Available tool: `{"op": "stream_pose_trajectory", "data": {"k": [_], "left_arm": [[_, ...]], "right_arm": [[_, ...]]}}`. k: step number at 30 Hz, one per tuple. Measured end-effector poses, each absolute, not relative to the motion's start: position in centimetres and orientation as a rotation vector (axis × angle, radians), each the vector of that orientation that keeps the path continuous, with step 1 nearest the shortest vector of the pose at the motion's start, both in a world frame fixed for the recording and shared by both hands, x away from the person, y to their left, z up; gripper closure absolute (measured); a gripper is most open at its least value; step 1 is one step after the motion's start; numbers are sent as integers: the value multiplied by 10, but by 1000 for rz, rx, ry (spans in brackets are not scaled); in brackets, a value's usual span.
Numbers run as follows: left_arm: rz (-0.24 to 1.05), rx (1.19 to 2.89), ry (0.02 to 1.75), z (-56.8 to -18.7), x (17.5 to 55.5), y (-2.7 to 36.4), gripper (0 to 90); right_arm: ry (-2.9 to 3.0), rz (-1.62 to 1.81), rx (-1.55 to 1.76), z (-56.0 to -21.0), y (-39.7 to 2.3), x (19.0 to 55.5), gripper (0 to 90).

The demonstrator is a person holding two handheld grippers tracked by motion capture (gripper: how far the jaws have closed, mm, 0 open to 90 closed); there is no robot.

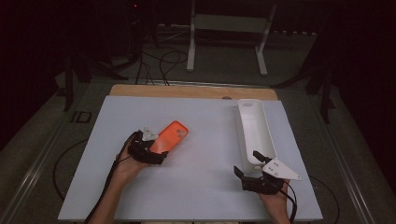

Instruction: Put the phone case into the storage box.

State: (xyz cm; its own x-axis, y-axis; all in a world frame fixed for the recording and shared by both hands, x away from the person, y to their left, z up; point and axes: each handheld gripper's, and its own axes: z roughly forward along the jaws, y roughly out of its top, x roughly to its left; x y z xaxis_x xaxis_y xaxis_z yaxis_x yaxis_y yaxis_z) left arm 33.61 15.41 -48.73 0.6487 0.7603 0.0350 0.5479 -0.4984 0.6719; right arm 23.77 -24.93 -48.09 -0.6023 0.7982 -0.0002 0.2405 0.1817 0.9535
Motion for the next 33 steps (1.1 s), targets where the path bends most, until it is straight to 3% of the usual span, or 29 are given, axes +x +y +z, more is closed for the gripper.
{"op": "stream_pose_trajectory", "data": {"k": [33], "left_arm": [[474, 2188, 860, -450, 323, 131, 167]], "right_arm": [[2041, 1450, 1035, -458, -236, 270, 91]]}}
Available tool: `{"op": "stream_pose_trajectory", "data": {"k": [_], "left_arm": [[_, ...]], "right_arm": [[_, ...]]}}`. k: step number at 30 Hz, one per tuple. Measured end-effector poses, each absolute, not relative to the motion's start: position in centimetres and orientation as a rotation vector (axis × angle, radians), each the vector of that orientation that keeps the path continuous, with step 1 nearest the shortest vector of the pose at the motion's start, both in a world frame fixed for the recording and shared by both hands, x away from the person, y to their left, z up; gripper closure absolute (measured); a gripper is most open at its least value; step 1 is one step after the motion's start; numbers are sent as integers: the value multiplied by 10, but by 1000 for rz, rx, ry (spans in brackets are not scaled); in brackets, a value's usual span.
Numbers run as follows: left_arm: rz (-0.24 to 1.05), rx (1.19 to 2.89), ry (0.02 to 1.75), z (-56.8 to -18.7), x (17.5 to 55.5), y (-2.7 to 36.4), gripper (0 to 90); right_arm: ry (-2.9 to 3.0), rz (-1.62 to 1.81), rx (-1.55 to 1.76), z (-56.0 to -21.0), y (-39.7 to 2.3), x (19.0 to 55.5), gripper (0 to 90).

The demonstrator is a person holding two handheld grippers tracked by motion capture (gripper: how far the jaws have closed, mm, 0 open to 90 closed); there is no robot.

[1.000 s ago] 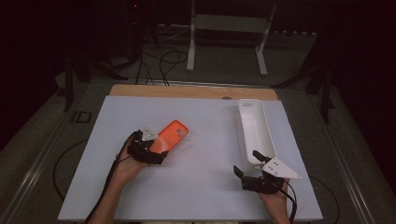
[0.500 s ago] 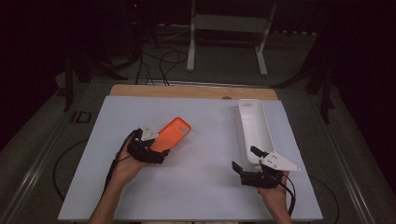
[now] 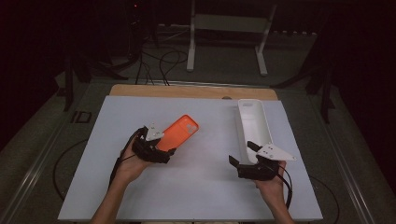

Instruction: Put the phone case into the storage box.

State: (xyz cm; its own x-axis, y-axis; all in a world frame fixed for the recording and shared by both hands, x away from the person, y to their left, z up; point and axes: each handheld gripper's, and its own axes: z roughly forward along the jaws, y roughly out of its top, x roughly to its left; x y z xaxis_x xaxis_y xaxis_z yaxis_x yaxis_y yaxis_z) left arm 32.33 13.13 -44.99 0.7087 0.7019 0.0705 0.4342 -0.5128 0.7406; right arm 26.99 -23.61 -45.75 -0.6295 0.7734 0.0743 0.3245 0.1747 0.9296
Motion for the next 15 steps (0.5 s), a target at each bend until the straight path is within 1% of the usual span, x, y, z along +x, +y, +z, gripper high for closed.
{"op": "stream_pose_trajectory", "data": {"k": [15], "left_arm": [[490, 2190, 763, -438, 314, 110, 167]], "right_arm": [[2095, 1544, 1113, -453, -231, 289, 91]]}}
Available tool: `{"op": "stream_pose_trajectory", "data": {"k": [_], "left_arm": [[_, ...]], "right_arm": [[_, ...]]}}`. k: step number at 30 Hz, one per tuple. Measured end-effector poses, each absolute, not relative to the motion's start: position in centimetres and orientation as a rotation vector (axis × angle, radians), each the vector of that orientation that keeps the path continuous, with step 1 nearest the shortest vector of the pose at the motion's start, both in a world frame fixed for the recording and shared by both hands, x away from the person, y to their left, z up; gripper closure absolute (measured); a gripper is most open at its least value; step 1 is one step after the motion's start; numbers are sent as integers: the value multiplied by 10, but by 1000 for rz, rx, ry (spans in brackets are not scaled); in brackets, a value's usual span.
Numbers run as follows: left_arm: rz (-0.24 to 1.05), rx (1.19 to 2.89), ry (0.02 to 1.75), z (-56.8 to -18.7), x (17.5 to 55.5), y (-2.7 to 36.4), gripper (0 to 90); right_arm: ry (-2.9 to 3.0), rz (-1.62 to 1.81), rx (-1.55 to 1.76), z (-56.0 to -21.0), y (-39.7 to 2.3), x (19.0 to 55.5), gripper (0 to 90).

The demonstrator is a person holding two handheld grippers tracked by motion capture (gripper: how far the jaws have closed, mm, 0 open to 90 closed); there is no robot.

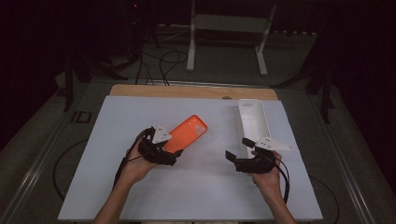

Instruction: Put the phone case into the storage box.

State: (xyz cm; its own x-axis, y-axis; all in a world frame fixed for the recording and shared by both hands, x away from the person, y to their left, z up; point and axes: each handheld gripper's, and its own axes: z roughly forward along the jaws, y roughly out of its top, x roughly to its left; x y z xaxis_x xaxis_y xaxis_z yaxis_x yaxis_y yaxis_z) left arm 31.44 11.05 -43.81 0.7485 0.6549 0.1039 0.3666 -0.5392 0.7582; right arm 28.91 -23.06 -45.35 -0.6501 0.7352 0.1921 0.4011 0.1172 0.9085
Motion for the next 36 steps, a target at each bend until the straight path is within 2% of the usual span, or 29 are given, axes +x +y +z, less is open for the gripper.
{"op": "stream_pose_trajectory", "data": {"k": [27, 36], "left_arm": [[457, 2182, 581, -428, 292, 66, 167], [437, 2164, 538, -428, 286, 57, 167]], "right_arm": [[2194, 1599, 1164, -444, -207, 313, 92], [2225, 1693, 1200, -444, -208, 316, 160]]}}
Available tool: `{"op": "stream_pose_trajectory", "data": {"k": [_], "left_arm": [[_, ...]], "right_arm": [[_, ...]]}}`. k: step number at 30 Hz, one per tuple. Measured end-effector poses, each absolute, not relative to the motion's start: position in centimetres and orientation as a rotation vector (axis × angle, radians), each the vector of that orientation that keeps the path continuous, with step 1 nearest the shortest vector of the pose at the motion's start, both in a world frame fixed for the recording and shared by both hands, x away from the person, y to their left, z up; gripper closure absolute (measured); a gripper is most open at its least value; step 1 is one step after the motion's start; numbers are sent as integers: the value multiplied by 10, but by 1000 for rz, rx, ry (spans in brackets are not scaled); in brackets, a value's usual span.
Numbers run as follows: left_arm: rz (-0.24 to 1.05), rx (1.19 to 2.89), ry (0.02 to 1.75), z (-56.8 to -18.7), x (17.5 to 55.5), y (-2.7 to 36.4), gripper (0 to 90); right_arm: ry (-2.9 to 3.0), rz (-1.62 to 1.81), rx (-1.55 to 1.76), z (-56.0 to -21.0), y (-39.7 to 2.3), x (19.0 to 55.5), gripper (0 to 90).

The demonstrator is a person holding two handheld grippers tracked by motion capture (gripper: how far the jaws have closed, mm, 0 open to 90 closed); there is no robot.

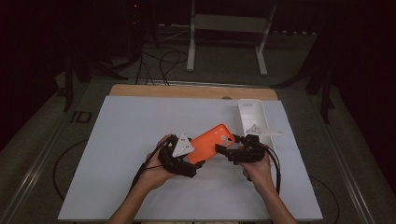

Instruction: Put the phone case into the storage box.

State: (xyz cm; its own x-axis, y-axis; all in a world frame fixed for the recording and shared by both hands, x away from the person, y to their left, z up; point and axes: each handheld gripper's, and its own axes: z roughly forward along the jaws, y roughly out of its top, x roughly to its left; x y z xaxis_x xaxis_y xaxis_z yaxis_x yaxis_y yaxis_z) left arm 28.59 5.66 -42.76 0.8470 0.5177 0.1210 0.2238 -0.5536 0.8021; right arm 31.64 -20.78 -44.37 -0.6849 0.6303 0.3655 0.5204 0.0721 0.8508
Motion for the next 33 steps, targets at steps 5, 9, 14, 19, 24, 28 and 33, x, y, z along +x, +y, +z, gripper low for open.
{"op": "stream_pose_trajectory", "data": {"k": [5, 9, 14, 19, 24, 28, 33], "left_arm": [[444, 2150, 526, -427, 284, 52, 166], [443, 2141, 533, -427, 285, 52, 166], [437, 2157, 530, -432, 286, 51, 165], [434, 2179, 532, -438, 287, 47, 165], [438, 2195, 533, -442, 287, 45, 164], [469, 2202, 545, -443, 286, 42, 162], [492, 2206, 563, -445, 287, 41, 160]], "right_arm": [[2249, 1738, 1209, -440, -204, 317, 237], [2266, 1761, 1230, -439, -204, 318, 374], [2279, 1742, 1259, -438, -200, 316, 494], [2322, 1790, 1232, -437, -195, 314, 651], [2343, 1795, 1239, -431, -191, 312, 752], [2310, 1773, 1285, -430, -189, 310, 821], [2275, 1744, 1297, -429, -184, 309, 837]]}}
